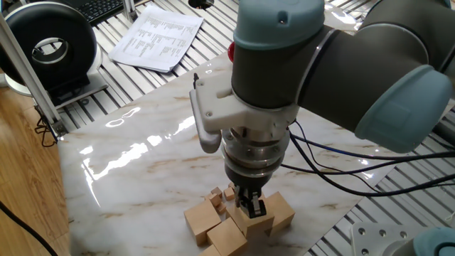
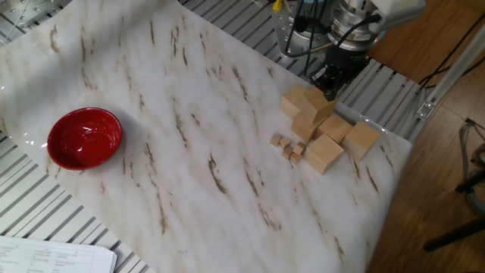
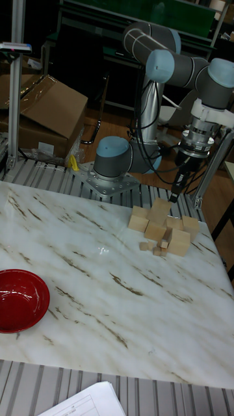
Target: Stack the blocks into a pyramid shape
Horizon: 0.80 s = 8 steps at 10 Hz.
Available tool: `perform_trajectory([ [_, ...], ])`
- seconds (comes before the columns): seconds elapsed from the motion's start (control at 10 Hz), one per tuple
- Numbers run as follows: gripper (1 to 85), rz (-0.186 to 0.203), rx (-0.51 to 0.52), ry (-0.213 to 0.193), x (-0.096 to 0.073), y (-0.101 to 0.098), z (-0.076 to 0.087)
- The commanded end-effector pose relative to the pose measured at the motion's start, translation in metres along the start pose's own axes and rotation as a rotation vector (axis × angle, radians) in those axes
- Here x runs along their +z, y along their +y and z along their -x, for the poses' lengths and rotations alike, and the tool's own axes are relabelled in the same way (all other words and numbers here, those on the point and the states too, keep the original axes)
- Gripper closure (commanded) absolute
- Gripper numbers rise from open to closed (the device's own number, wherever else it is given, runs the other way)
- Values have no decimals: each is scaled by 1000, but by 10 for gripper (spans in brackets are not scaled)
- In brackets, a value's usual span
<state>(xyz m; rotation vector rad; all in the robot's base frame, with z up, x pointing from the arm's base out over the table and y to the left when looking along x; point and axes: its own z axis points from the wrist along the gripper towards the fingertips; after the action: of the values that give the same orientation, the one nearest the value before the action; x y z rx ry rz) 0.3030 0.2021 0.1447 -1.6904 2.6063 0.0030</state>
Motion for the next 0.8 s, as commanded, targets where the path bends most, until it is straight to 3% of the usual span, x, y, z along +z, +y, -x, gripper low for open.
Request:
perform_trajectory([
  [0.0, 483, -33, -78, 3, -1, -10, 0],
  [0.2, 397, -45, -102, -16, 0, -13, 5],
  [0.3, 303, -63, -138, 38, -1, -20, -9],
  [0.4, 287, -57, -136, 22, -1, -18, -6],
  [0.5, 267, -63, -152, 35, -2, -21, -10],
  [0.6, 203, -63, -177, 99, -3, -24, -28],
  [0.7, 140, -72, -199, 132, -5, -28, -37],
])
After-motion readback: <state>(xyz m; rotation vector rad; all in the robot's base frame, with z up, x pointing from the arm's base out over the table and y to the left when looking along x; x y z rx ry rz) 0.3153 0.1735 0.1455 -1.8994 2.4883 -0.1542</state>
